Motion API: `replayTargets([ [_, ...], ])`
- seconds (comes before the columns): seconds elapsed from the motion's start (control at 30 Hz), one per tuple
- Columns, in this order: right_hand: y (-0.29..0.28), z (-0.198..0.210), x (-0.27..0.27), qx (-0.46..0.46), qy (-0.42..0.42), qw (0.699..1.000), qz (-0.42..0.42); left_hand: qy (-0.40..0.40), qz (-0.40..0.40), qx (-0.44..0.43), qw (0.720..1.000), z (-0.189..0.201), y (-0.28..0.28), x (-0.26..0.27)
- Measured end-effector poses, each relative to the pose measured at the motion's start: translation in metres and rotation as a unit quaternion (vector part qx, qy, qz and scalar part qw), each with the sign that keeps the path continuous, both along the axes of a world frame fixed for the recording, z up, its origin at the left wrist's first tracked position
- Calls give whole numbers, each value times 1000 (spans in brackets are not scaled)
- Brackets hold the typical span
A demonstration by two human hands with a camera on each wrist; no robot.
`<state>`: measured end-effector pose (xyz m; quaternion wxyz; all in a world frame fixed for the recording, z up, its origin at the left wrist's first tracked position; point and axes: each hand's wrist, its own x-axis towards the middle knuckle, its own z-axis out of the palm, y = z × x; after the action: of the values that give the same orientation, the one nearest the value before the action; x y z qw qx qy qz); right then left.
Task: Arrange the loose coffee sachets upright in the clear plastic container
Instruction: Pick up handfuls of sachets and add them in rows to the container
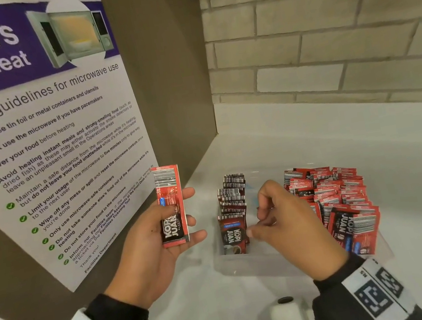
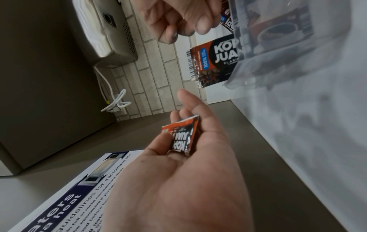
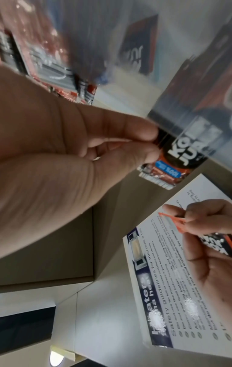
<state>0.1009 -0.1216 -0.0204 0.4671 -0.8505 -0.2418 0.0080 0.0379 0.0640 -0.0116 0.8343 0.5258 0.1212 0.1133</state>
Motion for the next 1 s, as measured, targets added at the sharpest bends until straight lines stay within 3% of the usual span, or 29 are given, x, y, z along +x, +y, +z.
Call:
replayTargets([
  [0.2,-7,12,-1,25,-52,998,-20,-19,-23,38,999,4,-1,3],
  [0.33,-3,26,-5,79,-80,994,-8,-21,-75,-93,993,14,0,4],
  [0.47,11,36,-11,117,-96,988,28,-42,-204,-163,964,19,0,2],
  [0.53,17,43,-11,125,-121,983,54,-37,-252,-143,956,17,-2,1],
  [0.6,21,52,-7,96,-140,980,107,-8,-263,-58,963,17,-5,-2],
  [0.7,23,64,-2,50,-132,980,138,8,-244,74,967,22,-6,-8],
  [0.77,19,66,1,73,-115,986,96,-25,-202,95,974,26,-2,-8],
  [0.87,12,60,1,147,-50,987,52,-73,-61,96,991,32,8,-3],
  [1.0,13,46,-13,121,-11,991,58,-126,22,143,981,32,9,3],
])
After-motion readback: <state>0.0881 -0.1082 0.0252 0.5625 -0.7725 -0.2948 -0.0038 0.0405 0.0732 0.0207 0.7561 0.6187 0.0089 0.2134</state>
